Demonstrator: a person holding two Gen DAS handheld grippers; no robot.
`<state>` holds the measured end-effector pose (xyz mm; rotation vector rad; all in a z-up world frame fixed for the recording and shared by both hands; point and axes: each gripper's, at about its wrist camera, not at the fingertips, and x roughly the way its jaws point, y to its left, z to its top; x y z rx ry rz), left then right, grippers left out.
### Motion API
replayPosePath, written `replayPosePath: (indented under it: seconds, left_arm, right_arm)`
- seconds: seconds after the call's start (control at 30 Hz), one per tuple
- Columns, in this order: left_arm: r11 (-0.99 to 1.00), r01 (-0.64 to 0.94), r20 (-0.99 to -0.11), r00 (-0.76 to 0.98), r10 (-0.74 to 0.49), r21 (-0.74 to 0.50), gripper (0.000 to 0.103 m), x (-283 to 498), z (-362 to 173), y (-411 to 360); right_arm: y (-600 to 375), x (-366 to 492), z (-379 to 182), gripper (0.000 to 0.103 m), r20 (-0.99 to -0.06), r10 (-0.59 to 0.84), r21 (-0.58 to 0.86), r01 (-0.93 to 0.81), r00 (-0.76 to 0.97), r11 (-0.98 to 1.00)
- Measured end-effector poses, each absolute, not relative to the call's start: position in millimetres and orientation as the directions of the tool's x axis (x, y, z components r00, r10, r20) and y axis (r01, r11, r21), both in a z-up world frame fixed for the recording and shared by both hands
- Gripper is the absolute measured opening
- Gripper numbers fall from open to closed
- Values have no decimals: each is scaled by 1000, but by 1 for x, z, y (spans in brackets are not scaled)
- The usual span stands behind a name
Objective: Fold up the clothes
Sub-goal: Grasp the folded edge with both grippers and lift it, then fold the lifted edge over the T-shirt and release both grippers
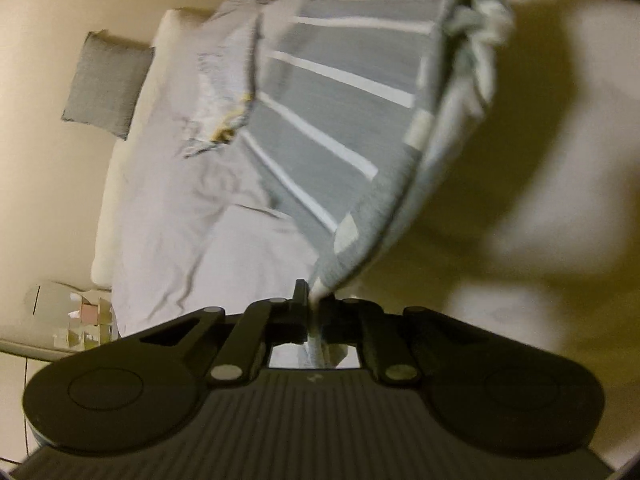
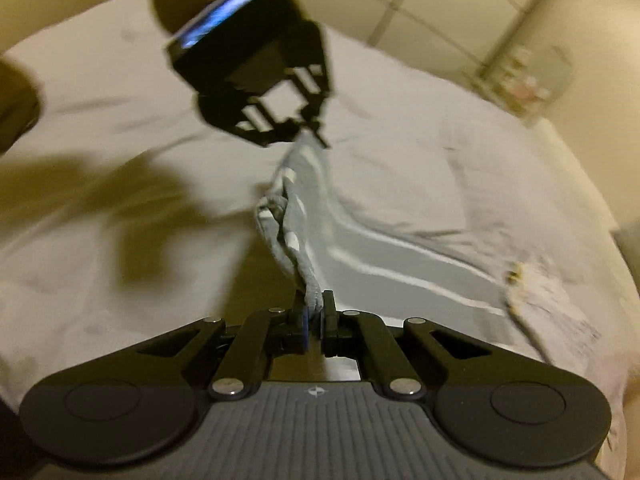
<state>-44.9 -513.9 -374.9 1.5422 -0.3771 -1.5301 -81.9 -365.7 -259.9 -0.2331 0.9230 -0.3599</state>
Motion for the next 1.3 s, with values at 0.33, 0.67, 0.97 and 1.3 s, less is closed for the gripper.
replayPosePath:
  seconds: [0.33, 0.67, 0.97, 1.3]
  left_arm:
    - [-670, 342, -742, 149, -654, 659, 4, -83, -327, -691]
    - [-818, 362, -891, 98, -444, 447, 4, -114, -374, -859]
    - [-875, 350, -940, 52, -337, 333, 4, -120, -409, -914]
    - [-817, 512, -953, 11, -302, 265, 24, -94, -419, -938]
  right_arm:
    - [-534, -142, -230, 1, -730, -446, -173, 492, 517, 853]
    - [-671, -181, -301, 1, -829, -279, 124, 646, 485, 753]
    - [-719, -189, -336, 2, -862, -207, 220, 709, 463, 670]
    - [-740, -200, -356, 10, -872, -191, 297, 798, 451, 525]
